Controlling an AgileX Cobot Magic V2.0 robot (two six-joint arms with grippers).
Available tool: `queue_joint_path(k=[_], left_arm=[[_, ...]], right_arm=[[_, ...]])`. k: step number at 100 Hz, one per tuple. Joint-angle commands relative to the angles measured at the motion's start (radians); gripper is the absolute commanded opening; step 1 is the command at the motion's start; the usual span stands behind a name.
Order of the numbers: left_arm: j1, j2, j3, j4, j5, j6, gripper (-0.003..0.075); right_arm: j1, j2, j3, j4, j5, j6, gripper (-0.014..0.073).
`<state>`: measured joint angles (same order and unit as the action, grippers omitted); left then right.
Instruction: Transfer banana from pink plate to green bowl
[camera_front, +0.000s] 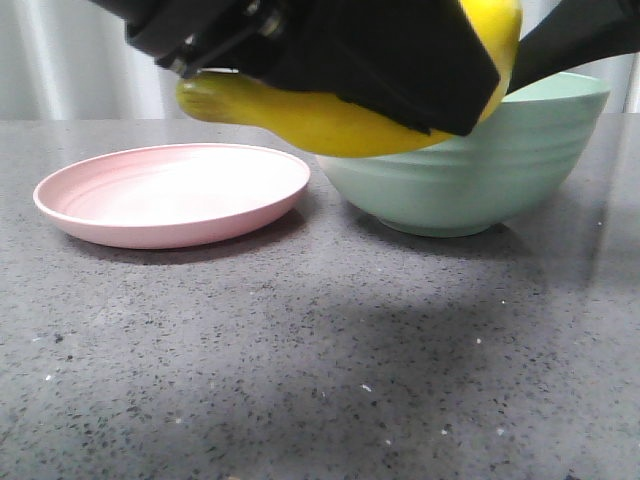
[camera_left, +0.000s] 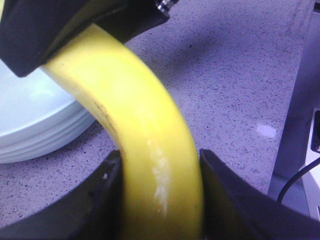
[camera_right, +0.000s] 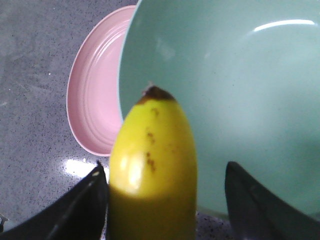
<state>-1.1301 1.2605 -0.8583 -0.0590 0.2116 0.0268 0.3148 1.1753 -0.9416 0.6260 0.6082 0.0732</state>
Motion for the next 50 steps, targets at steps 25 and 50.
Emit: queue_joint_path(k=[25, 50], left_arm=[[-0.008, -0.022, -0.032, -0.004, -0.09, -0.007, 0.0148], [-0.008, -0.022, -0.032, -0.004, -0.09, -0.007, 0.0171]], right_arm=[[0.002, -0.018, -0.037, 0.03, -0.054, -0.026, 0.0308], [0.002, -0.018, -0.037, 0.032, -0.054, -0.026, 0.0142]])
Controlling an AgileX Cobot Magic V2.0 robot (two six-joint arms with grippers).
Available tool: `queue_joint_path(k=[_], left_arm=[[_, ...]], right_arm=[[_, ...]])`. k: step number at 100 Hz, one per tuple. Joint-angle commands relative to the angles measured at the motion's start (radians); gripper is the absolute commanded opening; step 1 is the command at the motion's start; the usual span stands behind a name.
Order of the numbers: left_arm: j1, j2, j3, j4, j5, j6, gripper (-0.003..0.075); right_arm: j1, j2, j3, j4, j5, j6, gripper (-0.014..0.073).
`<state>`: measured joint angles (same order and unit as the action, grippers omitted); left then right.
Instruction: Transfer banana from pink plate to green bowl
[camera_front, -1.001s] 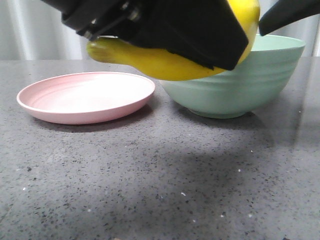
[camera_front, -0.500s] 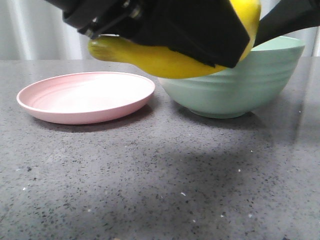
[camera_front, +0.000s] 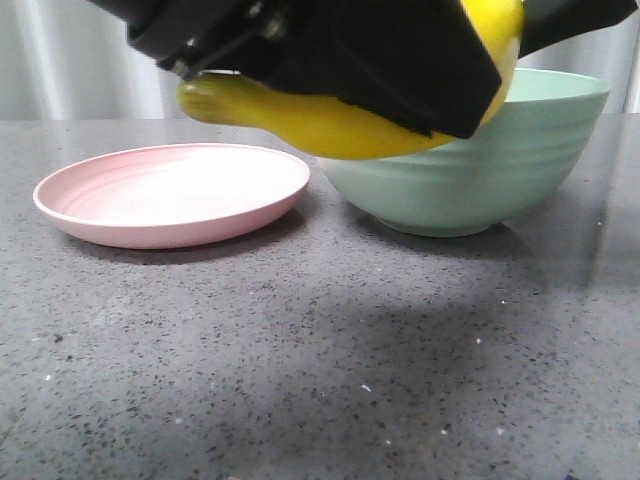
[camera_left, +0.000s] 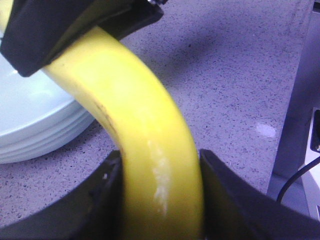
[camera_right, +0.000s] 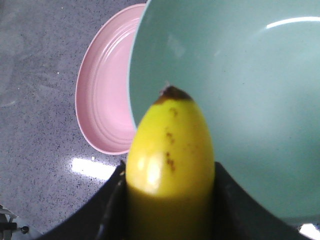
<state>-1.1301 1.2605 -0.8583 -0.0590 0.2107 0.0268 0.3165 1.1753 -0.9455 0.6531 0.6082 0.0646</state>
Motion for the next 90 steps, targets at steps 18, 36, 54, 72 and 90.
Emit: queue_joint_path(k=[18, 36, 54, 72, 90], left_arm=[[-0.008, -0.022, -0.032, -0.004, -0.089, -0.007, 0.033], [-0.008, -0.024, -0.032, -0.004, -0.087, -0.007, 0.04], [-0.008, -0.043, -0.032, -0.004, -0.087, -0.007, 0.04], [-0.005, -0.084, -0.032, 0.026, -0.087, -0.007, 0.04], [0.013, -0.115, -0.032, 0.029, -0.085, -0.007, 0.04]], right_arm=[[0.0, -0.018, -0.034, 0.019, -0.052, -0.017, 0.0133], [0.0, -0.018, -0.034, 0.025, -0.052, -0.017, 0.0133], [0.0, -0.02, -0.034, 0.025, -0.054, -0.017, 0.0133], [0.0, -0.022, -0.034, 0.025, -0.065, -0.025, 0.0133], [0.0, -0.022, -0.034, 0.025, -0.089, -0.026, 0.0133]])
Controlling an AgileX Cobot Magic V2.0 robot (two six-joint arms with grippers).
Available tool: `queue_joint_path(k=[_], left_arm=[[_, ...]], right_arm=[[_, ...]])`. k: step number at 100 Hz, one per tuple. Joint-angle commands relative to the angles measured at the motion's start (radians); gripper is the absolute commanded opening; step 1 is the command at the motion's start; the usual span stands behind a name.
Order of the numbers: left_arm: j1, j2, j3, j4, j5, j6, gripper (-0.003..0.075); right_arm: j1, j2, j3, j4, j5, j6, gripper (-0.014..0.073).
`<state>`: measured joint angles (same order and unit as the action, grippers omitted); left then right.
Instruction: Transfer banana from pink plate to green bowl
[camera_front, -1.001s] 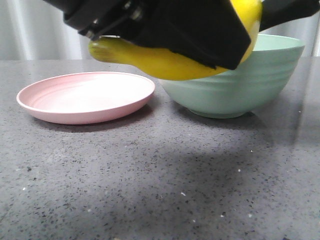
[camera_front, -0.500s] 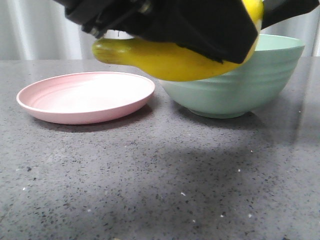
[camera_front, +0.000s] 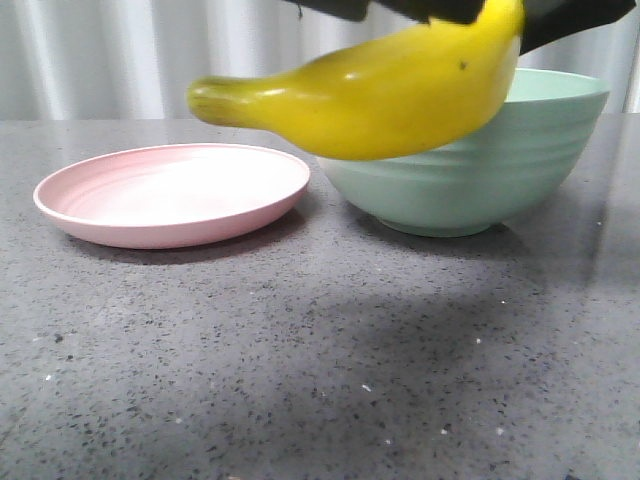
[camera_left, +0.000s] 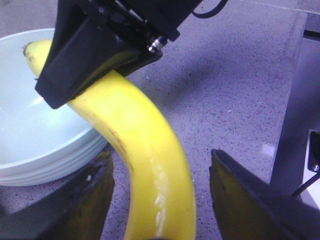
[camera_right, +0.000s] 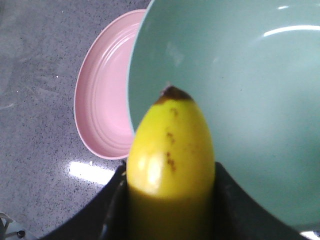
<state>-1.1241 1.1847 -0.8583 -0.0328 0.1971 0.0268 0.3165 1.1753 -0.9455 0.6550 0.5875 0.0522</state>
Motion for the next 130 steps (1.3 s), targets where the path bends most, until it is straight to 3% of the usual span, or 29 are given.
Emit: queue_joint_path(k=[1, 37, 89, 130], left_arm=[[0.009, -0.041, -0.032, 0.003, -0.072, -0.007, 0.04], [0.017, -0.093, -0.032, 0.011, -0.078, -0.007, 0.04], [0.017, -0.126, -0.032, 0.011, -0.078, -0.007, 0.04], [0.017, -0.126, -0.032, -0.002, -0.072, -0.007, 0.04]], right_arm=[[0.0, -0.022, -0.034, 0.023, -0.07, -0.014, 0.0133], [0.0, -0.022, -0.131, 0.013, -0.112, -0.081, 0.0133], [-0.044, 0.045, -0.203, -0.328, -0.363, -0.101, 0.0133], [-0.044, 0.231, -0.203, -0.436, -0.44, -0.101, 0.0135]])
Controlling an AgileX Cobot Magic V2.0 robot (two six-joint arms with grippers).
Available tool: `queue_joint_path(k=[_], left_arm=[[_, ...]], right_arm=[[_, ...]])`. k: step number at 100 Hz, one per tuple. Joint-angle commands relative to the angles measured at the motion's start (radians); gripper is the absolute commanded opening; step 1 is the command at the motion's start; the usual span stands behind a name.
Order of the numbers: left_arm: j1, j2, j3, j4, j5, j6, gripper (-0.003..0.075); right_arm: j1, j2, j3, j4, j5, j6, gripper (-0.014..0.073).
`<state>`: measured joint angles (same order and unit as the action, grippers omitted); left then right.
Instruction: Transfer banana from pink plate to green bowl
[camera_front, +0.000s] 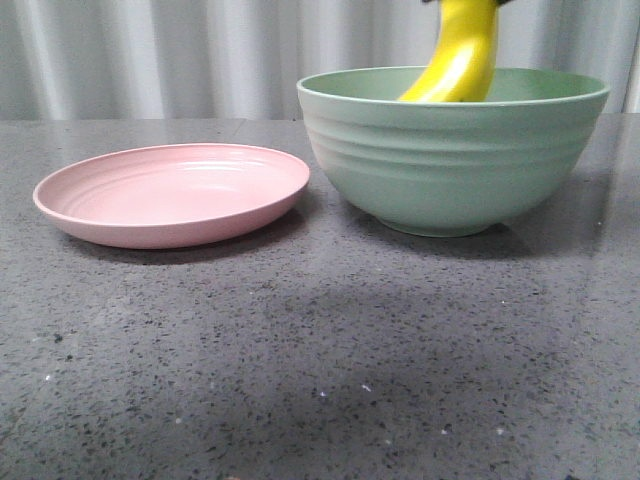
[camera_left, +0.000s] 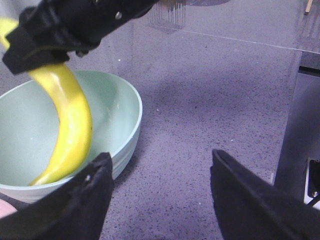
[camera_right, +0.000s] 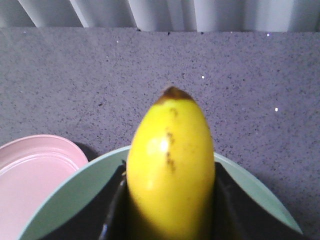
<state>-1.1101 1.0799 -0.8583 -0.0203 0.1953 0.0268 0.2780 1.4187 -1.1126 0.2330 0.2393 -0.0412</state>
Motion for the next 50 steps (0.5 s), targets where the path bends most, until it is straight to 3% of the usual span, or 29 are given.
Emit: queue_joint_path(k=[1, 22, 41, 50], left_arm=[[0.003, -0.022, -0.032, -0.017, -0.07, -0.007, 0.04], [0.003, -0.022, -0.032, -0.024, -0.07, -0.007, 0.04], [0.003, -0.022, -0.032, -0.024, -0.07, -0.007, 0.04], [0.003, -0.022, -0.032, -0.024, -0.07, -0.007, 0.04]], right_arm=[[-0.006, -0.008, -0.036, -0.014, -0.092, -0.007, 0.0136], [-0.006, 0.021, -0.036, -0.014, -0.09, -0.007, 0.0151], [-0.006, 0.021, -0.036, -0.016, -0.092, -0.007, 0.0416], [-0.006, 0.021, -0.036, -0.017, -0.092, -0.007, 0.0456]])
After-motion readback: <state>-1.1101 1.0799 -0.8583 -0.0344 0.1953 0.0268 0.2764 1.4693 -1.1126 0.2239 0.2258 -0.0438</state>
